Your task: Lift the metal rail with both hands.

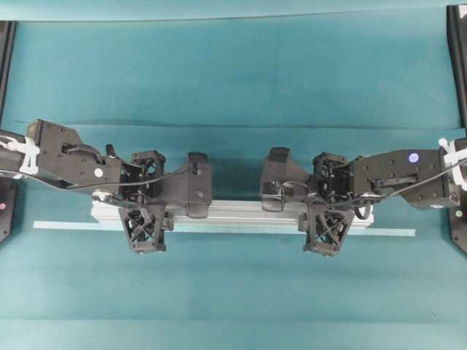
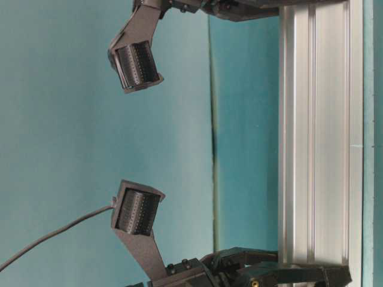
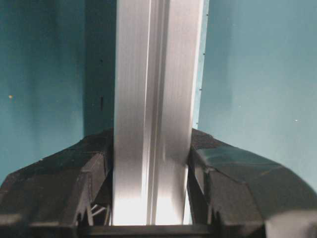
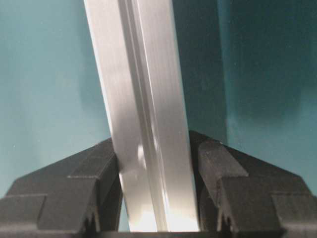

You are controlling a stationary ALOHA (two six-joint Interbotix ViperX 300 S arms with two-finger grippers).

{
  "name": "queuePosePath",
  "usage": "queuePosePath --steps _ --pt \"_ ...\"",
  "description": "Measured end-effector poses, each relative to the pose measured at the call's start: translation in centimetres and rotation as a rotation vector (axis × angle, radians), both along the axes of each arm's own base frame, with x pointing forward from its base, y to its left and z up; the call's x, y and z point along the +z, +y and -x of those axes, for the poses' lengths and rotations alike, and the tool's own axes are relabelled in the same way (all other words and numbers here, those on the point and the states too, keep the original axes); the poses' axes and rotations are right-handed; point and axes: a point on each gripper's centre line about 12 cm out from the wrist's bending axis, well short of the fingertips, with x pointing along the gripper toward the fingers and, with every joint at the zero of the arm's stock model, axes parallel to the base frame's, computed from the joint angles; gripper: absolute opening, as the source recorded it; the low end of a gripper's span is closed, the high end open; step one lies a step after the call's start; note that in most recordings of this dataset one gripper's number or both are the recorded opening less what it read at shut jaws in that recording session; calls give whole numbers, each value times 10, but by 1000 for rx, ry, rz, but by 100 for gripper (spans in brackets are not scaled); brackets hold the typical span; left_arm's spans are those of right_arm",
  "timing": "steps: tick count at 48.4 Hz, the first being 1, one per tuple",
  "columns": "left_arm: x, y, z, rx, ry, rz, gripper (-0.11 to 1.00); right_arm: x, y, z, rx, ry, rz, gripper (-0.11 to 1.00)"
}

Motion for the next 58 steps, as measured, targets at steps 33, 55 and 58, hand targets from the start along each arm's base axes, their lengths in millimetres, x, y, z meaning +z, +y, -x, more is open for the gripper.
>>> queuePosePath --steps 33,55,58 --pt "-3 -1 0 3 -55 3 68 -4 -1 3 -27 -6 -12 74" --pt "-5 -3 -1 -17 -112 0 95 -4 -2 -1 -43 -44 -17 95" --pt "-5 -2 0 -20 -110 -2 95 -3 -3 -1 -44 -48 -16 95"
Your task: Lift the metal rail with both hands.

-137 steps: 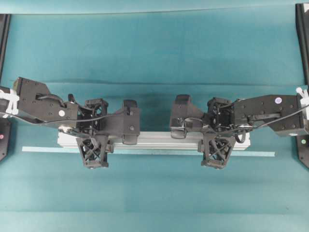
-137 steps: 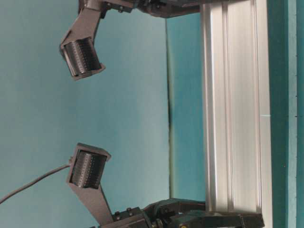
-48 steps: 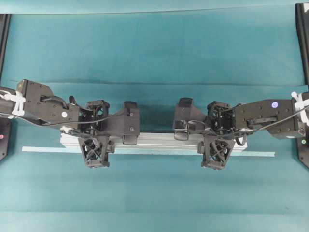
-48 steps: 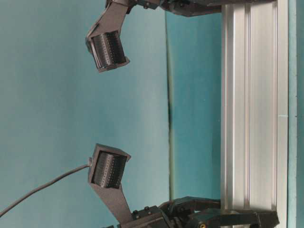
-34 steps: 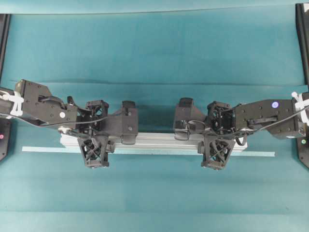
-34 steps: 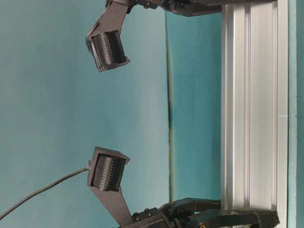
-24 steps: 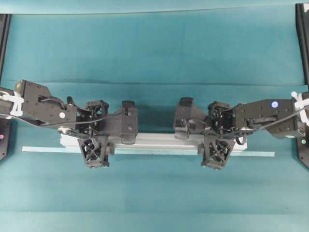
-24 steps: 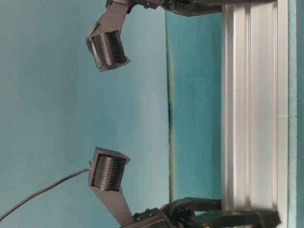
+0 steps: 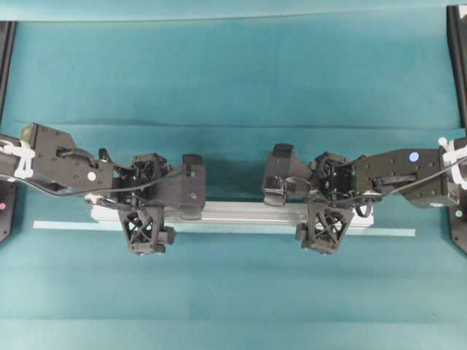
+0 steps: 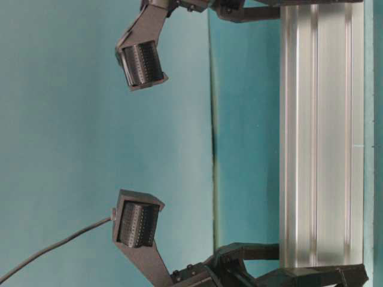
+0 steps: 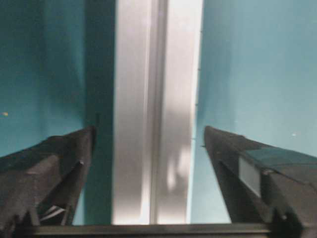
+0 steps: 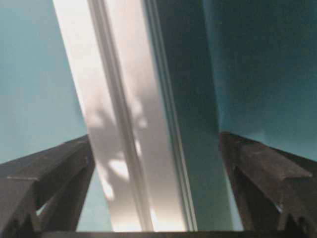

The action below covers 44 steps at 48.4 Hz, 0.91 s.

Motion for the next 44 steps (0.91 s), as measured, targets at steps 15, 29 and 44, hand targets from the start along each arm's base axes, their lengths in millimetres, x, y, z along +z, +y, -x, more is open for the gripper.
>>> queuePosePath --steps 15,29,44 --pt "28 1 6 -3 -81 -1 95 40 -9 1 -23 -119 9 95" --pt "79 1 26 -2 -232 1 95 99 -15 13 -43 -302 17 95" --pt "134 4 49 8 -417 -1 95 135 -23 43 -86 -448 28 95"
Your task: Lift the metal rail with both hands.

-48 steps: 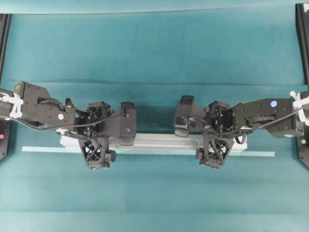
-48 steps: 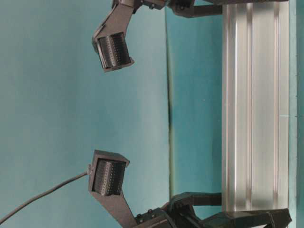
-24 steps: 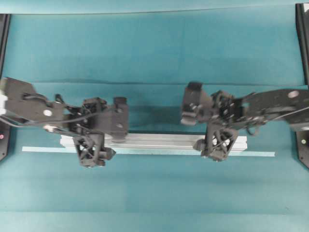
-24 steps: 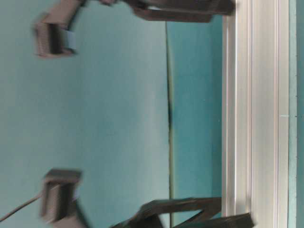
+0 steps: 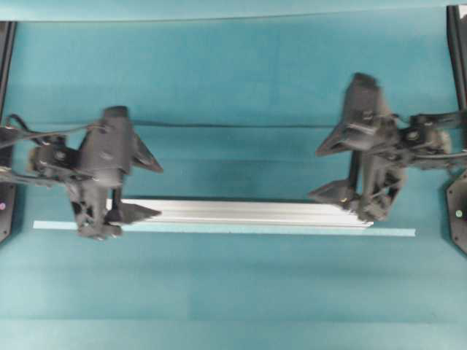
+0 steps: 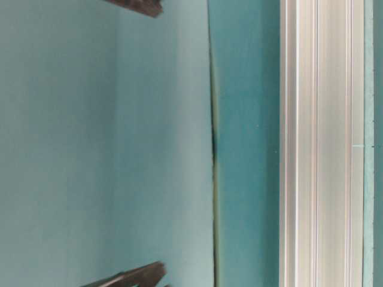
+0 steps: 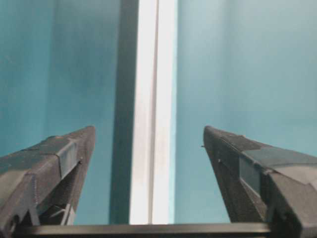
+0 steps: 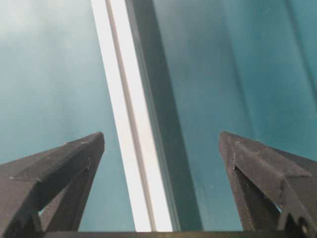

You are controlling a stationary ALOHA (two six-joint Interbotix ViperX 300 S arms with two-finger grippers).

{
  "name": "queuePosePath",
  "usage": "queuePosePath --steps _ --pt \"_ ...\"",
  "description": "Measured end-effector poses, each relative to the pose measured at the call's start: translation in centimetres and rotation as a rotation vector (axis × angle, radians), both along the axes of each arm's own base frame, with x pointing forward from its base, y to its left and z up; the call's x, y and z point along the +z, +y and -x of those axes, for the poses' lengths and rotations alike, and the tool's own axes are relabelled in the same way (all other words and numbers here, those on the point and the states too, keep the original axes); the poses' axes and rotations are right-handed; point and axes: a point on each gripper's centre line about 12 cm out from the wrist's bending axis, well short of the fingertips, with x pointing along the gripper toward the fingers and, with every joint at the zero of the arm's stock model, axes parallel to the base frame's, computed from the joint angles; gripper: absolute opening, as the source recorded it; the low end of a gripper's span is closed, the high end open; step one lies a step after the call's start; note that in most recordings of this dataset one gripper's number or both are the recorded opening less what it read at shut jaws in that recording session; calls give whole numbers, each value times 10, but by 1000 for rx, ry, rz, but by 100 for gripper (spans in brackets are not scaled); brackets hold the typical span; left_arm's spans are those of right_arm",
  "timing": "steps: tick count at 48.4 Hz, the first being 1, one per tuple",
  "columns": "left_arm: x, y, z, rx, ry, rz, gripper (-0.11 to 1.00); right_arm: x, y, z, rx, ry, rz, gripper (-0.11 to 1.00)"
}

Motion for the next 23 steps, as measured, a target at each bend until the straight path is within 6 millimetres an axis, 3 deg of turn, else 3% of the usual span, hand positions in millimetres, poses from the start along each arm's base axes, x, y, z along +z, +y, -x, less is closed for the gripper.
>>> queuePosePath --steps 6,23 --pt "12 2 10 6 -55 0 95 3 0 10 -9 -55 2 95" --pt "42 2 33 7 -276 3 95 38 1 35 -21 -320 30 95"
